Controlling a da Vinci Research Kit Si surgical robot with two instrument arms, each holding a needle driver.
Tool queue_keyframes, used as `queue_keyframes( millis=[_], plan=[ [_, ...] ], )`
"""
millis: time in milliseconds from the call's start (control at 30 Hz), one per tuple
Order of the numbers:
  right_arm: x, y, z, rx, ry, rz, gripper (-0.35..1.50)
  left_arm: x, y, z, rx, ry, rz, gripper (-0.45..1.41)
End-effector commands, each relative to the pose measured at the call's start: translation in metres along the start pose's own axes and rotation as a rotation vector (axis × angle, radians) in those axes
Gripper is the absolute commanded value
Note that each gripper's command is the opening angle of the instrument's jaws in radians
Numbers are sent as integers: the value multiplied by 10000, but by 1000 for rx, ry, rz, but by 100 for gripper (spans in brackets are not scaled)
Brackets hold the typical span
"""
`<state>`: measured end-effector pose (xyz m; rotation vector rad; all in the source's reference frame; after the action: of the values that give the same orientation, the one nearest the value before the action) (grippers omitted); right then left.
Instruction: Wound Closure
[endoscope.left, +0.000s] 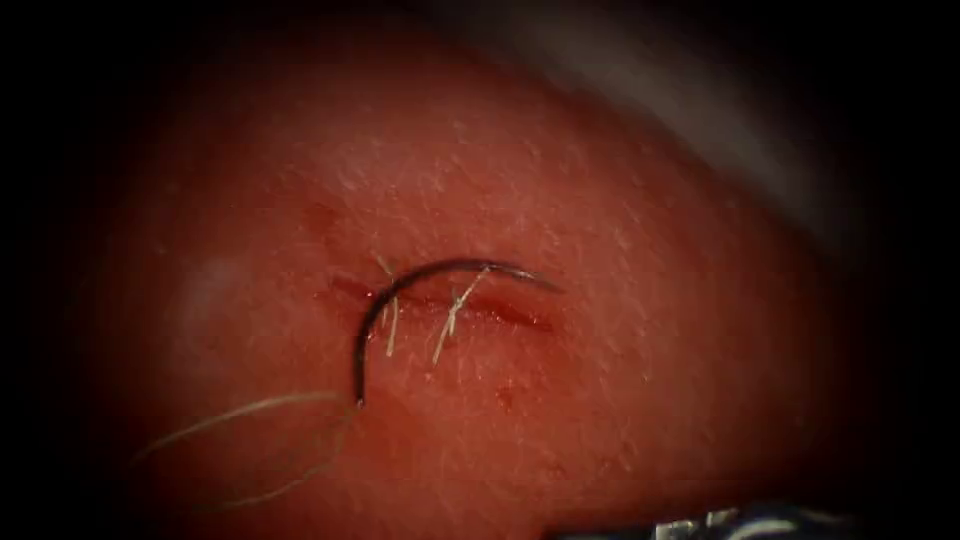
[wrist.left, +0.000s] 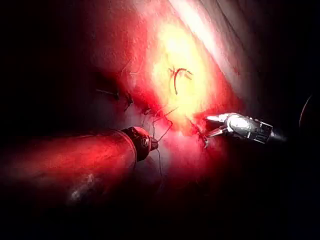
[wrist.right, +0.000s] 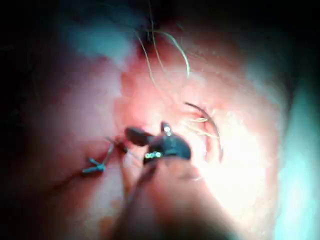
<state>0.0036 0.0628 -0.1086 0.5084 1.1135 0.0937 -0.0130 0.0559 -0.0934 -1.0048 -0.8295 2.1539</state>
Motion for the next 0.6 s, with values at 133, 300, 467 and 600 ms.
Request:
queue_keyframes(
  millis=[133,300,467,600],
  plan=[
    [4,-9,-5,17,-18,-23,118,-17,-6,-20,41,-16,12,69],
    [-5,14,-7,-62,-31,-12,125,19,-13,-50,-30,80,-20,78],
    [-7,22,-8,-106,-47,-1,125,90,-3,-79,-71,195,-66,78],
    [-4,25,-6,-124,-49,4,125,146,-17,-58,92,247,-78,74]
  ],
)
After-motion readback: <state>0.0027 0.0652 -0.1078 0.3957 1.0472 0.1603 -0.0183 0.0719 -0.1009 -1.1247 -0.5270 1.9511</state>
